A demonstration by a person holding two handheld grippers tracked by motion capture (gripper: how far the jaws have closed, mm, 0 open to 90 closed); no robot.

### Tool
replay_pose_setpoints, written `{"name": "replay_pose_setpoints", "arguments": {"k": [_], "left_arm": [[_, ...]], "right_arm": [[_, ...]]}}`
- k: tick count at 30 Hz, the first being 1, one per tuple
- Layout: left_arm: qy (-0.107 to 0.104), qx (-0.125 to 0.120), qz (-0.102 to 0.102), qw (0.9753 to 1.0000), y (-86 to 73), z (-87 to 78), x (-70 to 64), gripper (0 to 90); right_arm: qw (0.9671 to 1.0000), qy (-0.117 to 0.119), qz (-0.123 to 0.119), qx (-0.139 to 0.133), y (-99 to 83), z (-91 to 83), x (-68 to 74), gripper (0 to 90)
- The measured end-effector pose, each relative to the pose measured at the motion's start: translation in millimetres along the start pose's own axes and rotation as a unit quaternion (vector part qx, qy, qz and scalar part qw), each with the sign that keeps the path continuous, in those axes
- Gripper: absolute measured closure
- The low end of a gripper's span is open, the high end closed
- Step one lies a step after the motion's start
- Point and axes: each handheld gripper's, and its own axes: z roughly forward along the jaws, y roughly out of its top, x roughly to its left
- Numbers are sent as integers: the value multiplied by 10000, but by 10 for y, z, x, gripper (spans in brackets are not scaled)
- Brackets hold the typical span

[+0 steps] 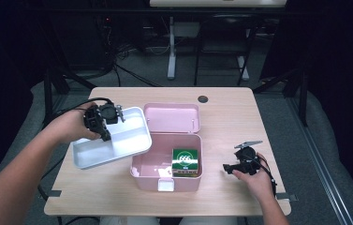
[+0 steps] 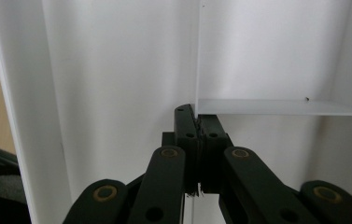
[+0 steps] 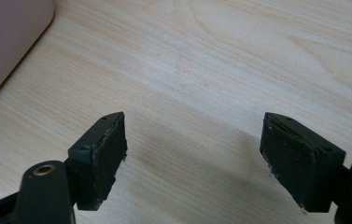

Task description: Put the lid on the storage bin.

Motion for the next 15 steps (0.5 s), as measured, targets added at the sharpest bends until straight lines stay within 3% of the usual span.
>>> {"name": "replay_pose_setpoints", "arguments": {"k": [1, 5, 15], "left_arm": [[-26, -66, 133, 9999, 97, 10, -26, 890], [-30, -89, 288, 9995, 274, 25, -88, 891], [-51, -153, 566, 9983, 534, 72, -198, 891]], "right_arm": [[10000, -2, 11, 7, -2, 0, 1, 225], [10000, 9, 19, 15, -4, 1, -3, 225], [10000, 9, 44, -26, -11, -3, -19, 225]]}}
